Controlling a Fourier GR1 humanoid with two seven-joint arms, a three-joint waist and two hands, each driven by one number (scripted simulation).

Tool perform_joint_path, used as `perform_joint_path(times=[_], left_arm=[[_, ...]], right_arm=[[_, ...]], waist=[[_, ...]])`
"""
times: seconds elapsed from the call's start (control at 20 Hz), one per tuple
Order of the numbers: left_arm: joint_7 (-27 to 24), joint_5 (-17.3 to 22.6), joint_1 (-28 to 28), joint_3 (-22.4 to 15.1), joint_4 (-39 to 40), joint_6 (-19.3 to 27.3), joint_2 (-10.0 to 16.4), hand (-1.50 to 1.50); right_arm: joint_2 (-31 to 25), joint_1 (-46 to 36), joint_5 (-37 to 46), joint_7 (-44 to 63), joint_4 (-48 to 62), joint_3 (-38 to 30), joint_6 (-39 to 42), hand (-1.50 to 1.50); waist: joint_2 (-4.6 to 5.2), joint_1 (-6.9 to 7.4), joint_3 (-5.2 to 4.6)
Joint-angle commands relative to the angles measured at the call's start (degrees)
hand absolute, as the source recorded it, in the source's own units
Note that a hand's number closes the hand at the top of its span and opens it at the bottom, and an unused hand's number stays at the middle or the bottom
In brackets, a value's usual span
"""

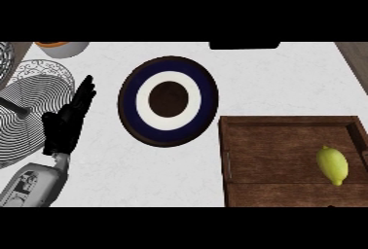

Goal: Pick the lemon from the tray and place it in the plate

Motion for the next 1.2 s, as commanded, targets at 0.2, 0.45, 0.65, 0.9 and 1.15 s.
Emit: perform_joint_path(times=[0.2, 0.45, 0.65, 0.9, 1.15], left_arm=[[0.42, -1.07, 0.13, -0.47, -0.36, -0.85, -1.84, 0.0], [1.97, -1.19, -4.9, 2.87, 2.38, -2.21, -1.57, 0.0], [-2.05, -4.19, 0.56, 1.25, 1.98, -2.62, -4.31, 0.0], [0.44, -6.29, -1.58, 3.37, 2.25, -3.49, -5.04, 0.0], [-1.72, -6.19, -0.4, 4.33, 2.35, -5.36, -5.89, 0.0]], right_arm=[[-11.24, 13.24, 3.37, 17.07, -9.07, -2.44, 5.93, -1.5], [-14.57, 11.26, 4.68, 26.1, -9.13, -3.93, 9.35, -1.5], [-13.87, 2.19, 7.77, 31.56, -5.12, -3.12, 10.32, -1.5], [-11.43, -0.78, 11.83, 33.02, -2.65, -2.21, 13.58, -1.5], [-13.99, -7.45, 15.73, 38.88, 3.01, -0.93, 16.86, -1.5]], waist=[[0.02, 0.76, 0.03], [0.12, 0.87, 0.06], [0.12, 1.4, 0.08], [0.06, 1.22, 0.1], [0.12, 1.44, 0.09]])
